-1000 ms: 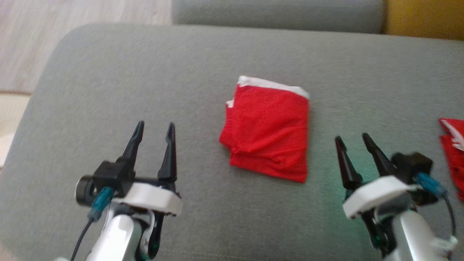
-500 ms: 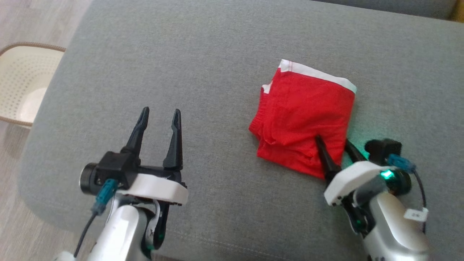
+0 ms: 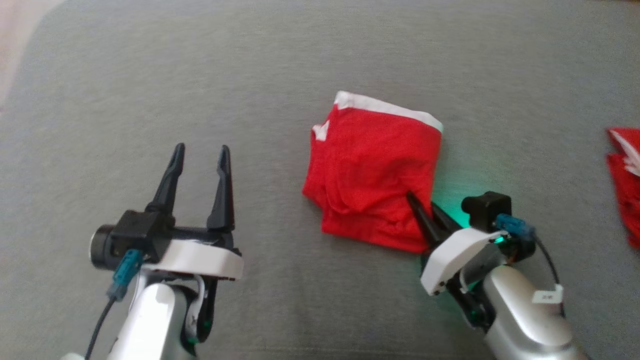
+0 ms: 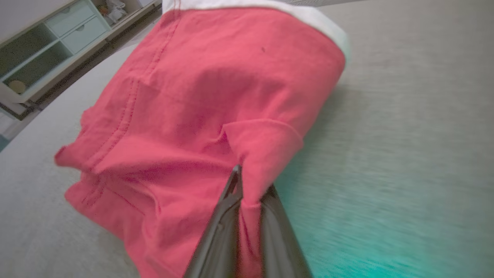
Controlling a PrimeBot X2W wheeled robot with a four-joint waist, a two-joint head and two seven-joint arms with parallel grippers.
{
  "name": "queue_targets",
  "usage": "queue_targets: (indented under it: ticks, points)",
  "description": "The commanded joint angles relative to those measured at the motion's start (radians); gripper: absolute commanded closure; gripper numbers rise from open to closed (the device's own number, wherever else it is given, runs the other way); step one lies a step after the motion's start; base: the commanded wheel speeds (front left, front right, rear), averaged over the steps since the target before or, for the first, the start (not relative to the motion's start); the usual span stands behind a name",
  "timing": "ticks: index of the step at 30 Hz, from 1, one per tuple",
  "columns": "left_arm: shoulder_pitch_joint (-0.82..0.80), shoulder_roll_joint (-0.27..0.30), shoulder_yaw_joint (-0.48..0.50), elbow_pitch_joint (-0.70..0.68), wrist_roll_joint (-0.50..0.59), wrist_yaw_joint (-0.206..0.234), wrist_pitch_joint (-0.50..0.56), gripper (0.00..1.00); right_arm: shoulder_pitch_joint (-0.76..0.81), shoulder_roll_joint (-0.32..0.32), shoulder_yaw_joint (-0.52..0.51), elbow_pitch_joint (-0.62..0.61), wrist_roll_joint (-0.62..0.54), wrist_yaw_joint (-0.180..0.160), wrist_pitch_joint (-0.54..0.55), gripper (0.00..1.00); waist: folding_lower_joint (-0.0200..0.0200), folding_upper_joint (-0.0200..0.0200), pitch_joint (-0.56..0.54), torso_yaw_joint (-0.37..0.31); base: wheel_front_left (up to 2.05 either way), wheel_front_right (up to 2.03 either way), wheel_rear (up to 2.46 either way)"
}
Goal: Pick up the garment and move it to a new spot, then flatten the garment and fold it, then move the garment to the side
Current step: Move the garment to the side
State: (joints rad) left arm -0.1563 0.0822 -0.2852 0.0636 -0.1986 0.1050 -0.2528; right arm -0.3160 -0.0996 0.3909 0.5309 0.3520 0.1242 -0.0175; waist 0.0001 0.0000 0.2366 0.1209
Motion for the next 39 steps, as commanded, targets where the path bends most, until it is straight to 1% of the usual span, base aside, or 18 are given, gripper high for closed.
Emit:
queue_targets:
  ticks: [1,5,7,11,15,22,25,26,30,34,36,38,39]
  points:
    - [-0.011,0.014,0.040,-0.040,0.009,-0.003,-0.009,0.00,0.002,-0.022,0.019,-0.041,0.001,0.007,-0.005,1.00,-0.0001,0.0000,0.009,-0.097,0.00,0.00,0.00]
    - [0.000,0.025,0.061,-0.047,0.012,-0.004,-0.009,0.00,0.003,-0.080,0.053,-0.105,0.007,0.007,0.018,1.00,-0.0001,0.0000,0.025,-0.216,0.00,0.00,0.00]
    - [0.000,0.029,0.063,-0.047,0.014,-0.006,-0.009,0.00,0.004,-0.116,0.065,-0.136,0.011,0.007,0.035,1.00,-0.0001,0.0000,0.033,-0.258,0.00,0.00,0.00]
    - [-0.017,0.033,0.061,-0.048,0.021,-0.014,-0.009,0.00,0.008,-0.212,0.073,-0.200,0.023,0.007,0.071,1.00,-0.0001,0.0000,0.052,-0.315,0.00,0.00,0.00]
    - [-0.043,0.037,0.056,-0.050,0.028,-0.021,-0.009,0.00,-0.003,-0.309,0.056,-0.252,0.034,0.007,0.103,1.00,-0.0001,0.0000,0.080,-0.351,0.00,0.00,0.00]
    - [-0.097,0.056,0.049,-0.057,0.046,-0.030,-0.008,0.00,-0.052,-0.472,0.003,-0.325,0.028,0.007,0.141,1.00,-0.0001,0.0000,0.148,-0.398,0.00,0.00,0.00]
    - [-0.121,0.062,0.045,-0.059,0.051,-0.034,-0.006,0.00,-0.085,-0.557,0.000,-0.358,0.017,0.007,0.170,1.00,-0.0001,0.0000,0.175,-0.410,0.00,0.00,0.00]
    - [-0.121,0.062,0.045,-0.059,0.051,-0.034,-0.006,0.00,-0.085,-0.557,0.000,-0.358,0.017,0.007,0.170,1.00,-0.0001,0.0000,0.175,-0.410,0.00,0.00,0.00]
    - [-0.151,0.067,0.038,-0.062,0.057,-0.038,-0.003,0.00,-0.123,-0.677,-0.013,-0.380,0.033,0.007,0.215,1.00,-0.0001,0.0000,0.206,-0.413,0.00,0.00,0.00]
    - [-0.170,0.073,0.029,-0.053,0.060,-0.046,-0.003,0.00,-0.154,-0.775,-0.017,-0.388,0.065,0.007,0.269,1.00,-0.0001,0.0000,0.227,-0.406,0.00,0.00,0.00]
    - [-0.178,0.074,0.024,-0.049,0.061,-0.049,-0.003,0.00,-0.168,-0.813,-0.019,-0.377,0.076,0.007,0.302,1.00,-0.0001,0.0000,0.236,-0.400,0.00,0.00,0.00]
    - [-0.188,0.074,0.018,-0.043,0.062,-0.054,-0.004,0.00,-0.188,-0.846,-0.012,-0.353,0.081,0.007,0.306,1.00,-0.0001,0.0000,0.247,-0.390,0.00,0.00,0.00]
    - [-0.194,0.073,0.015,-0.040,0.062,-0.056,-0.004,0.00,-0.199,-0.849,-0.014,-0.335,0.082,0.007,0.314,1.00,-0.0001,0.0000,0.251,-0.384,0.00,0.00,0.00]
